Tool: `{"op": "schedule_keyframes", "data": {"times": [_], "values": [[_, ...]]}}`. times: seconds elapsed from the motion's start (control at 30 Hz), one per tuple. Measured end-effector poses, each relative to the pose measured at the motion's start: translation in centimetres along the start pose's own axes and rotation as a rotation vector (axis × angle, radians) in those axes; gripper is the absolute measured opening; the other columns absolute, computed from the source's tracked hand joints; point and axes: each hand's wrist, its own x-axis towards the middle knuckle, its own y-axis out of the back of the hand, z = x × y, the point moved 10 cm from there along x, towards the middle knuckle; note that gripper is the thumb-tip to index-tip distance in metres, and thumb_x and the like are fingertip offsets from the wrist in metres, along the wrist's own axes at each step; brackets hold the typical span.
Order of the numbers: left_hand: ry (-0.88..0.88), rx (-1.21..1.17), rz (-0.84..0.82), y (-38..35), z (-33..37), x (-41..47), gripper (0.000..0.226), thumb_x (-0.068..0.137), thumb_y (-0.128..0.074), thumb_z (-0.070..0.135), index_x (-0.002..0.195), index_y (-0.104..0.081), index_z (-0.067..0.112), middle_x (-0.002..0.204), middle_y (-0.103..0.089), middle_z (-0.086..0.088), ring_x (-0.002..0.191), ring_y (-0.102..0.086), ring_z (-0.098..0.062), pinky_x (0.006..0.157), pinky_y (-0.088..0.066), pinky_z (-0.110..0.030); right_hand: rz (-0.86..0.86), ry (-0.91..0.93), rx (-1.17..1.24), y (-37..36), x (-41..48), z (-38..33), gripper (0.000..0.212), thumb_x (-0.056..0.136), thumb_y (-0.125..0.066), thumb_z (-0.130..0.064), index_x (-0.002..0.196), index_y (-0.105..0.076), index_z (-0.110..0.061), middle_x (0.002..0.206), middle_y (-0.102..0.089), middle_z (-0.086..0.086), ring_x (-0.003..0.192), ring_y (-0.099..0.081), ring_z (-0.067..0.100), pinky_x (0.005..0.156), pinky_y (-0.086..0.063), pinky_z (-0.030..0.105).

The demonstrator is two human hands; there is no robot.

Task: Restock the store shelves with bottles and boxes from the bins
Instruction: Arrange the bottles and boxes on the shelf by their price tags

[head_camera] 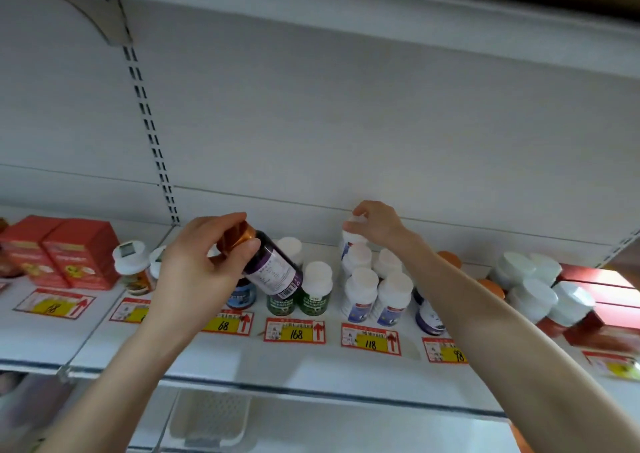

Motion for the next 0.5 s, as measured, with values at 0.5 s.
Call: {"op": "schedule_keyframes", "data": {"times": [0.5], "values": [[0.162, -0.164, 0.007, -0.1, -1.7, -0.6, 0.03, 0.084, -0.063, 0.016, 0.114, -0.062, 0.016, 0.104, -0.061, 0.001, 0.097, -0.056, -0.014, 0.075, -0.044, -0.015, -0.037, -0.017, 0.027, -0.8, -1.0, 0.8, 0.047, 0.091, -0.055, -0.035, 0.13, -0.049, -0.009, 0.138, -0.047, 0.01, 0.126, -0.044, 0.025, 0.102, -0.033, 0.03]]}}
